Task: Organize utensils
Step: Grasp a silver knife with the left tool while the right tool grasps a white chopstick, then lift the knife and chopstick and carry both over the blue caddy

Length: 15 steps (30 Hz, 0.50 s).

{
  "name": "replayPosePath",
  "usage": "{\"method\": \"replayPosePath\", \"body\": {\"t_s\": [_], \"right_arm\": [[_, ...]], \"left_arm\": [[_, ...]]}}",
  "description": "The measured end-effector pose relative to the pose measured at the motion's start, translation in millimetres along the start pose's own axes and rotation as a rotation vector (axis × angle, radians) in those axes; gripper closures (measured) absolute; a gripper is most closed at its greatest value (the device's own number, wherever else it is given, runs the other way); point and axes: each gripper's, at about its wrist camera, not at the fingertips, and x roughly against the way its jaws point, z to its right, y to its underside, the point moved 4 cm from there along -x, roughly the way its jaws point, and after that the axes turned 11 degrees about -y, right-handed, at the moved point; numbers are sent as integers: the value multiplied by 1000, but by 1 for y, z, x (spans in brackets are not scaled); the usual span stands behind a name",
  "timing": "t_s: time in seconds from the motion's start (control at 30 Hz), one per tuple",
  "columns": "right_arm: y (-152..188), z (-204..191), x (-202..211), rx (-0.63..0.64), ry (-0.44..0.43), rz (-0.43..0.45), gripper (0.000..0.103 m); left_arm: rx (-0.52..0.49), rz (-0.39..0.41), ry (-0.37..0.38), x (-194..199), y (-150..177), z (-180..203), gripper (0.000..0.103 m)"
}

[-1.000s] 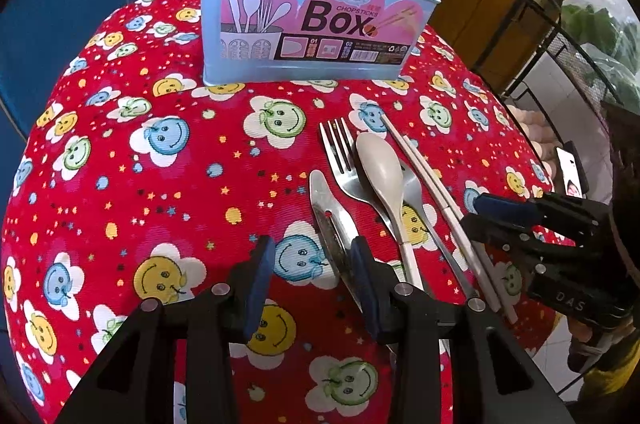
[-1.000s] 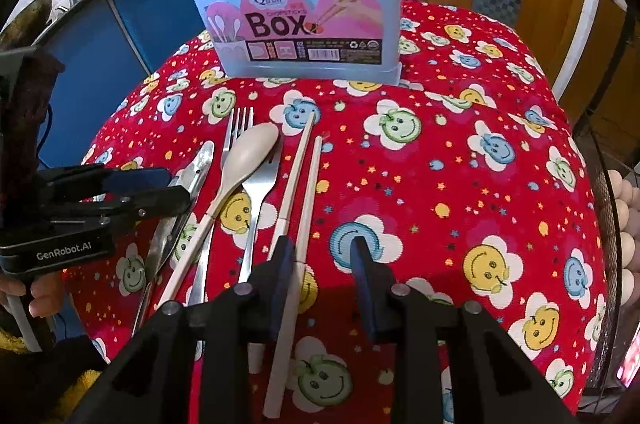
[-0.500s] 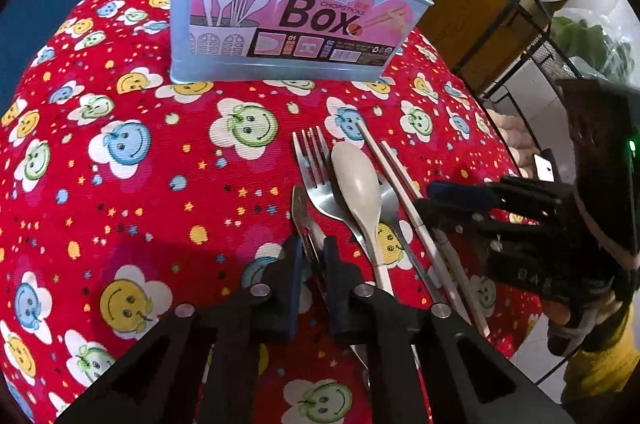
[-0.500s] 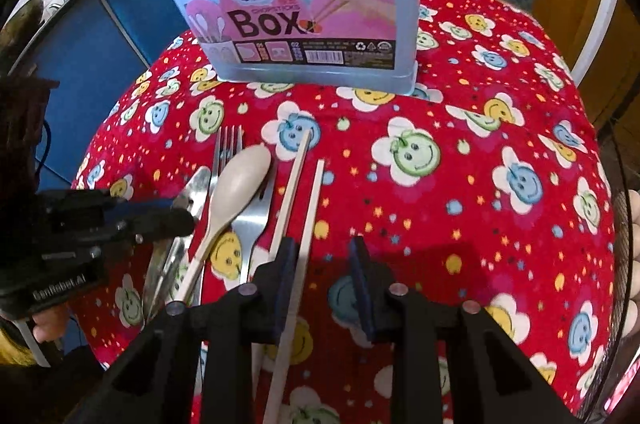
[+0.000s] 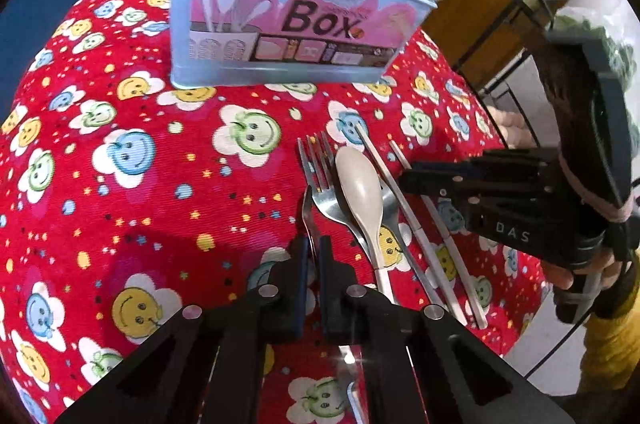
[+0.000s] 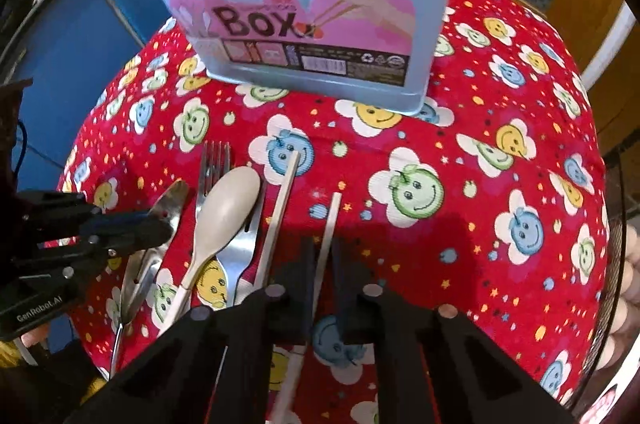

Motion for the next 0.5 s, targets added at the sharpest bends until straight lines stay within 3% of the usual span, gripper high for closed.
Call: {"method": "replayPosePath", "body": {"t_s": [0.27,0.5], "right_arm": [[13,-7,39,-20,-73,199,97],[15,-23,87,17,-55,414,97]], "left_arm": [[68,147,13,45,-5,-15,101],[73,309,-13,84,-14,-17,101]]}}
